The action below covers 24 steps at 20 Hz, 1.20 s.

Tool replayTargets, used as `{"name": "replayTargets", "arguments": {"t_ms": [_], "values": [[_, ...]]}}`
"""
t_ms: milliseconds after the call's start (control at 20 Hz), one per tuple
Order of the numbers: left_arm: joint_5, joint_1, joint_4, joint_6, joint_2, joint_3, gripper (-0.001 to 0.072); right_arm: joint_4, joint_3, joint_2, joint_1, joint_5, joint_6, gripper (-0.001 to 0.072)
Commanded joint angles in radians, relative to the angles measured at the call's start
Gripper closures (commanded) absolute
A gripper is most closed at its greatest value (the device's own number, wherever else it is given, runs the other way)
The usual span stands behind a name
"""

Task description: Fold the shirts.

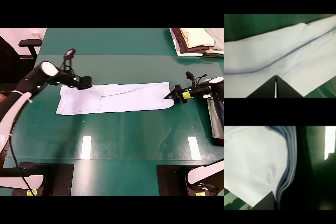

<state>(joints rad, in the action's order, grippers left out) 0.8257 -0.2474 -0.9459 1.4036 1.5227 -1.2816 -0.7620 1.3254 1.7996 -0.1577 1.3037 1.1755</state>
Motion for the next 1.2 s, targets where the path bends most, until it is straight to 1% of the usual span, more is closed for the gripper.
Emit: {"name": "replayTargets", "arguments": {"t_ms": [0,100,300,350,450,550,700,900,1000,1100,1150], "values": [[-0.046,-0.083,0.02,0.012,0.082,-0.053,0.0679,0.036,0.045,-0.046,0.012,-0.006,-0.018,0.07],[-0.034,-0.124,0.019,0.013,0.153,-0.123,0.0679,0.037,0.131,-0.098,0.029,0.045,-0.015,0.0701],[-0.003,-0.199,0.023,0.023,0.307,-0.294,0.0679,0.037,0.308,-0.196,0.134,0.094,0.058,0.0701],[0.014,-0.215,0.023,0.039,0.344,-0.337,0.0679,0.038,0.348,-0.211,0.163,0.105,0.067,0.0701],[0.046,-0.237,0.024,0.04,0.403,-0.397,0.0679,0.038,0.431,-0.228,0.221,0.121,0.091,0.0701],[0.056,-0.25,0.032,0.057,0.438,-0.426,0.0679,0.037,0.507,-0.228,0.283,0.133,0.117,0.0701],[0.057,-0.255,0.03,0.059,0.447,-0.426,0.0679,0.037,0.576,-0.227,0.368,0.135,0.119,0.0701],[0.074,-0.251,0.014,0.055,0.442,-0.436,0.0679,0.038,0.597,-0.228,0.459,0.103,0.126,0.0701],[0.15,-0.216,-0.025,0.055,0.421,-0.477,0.0679,0.037,0.597,-0.223,0.499,0.076,0.125,0.0701],[0.204,-0.149,-0.091,0.055,0.357,-0.505,0.0679,0.047,0.597,-0.209,0.547,0.056,0.124,0.0701],[0.225,-0.103,-0.121,0.055,0.31,-0.515,0.0679,0.074,0.598,-0.195,0.579,0.046,0.105,0.0701]]}}
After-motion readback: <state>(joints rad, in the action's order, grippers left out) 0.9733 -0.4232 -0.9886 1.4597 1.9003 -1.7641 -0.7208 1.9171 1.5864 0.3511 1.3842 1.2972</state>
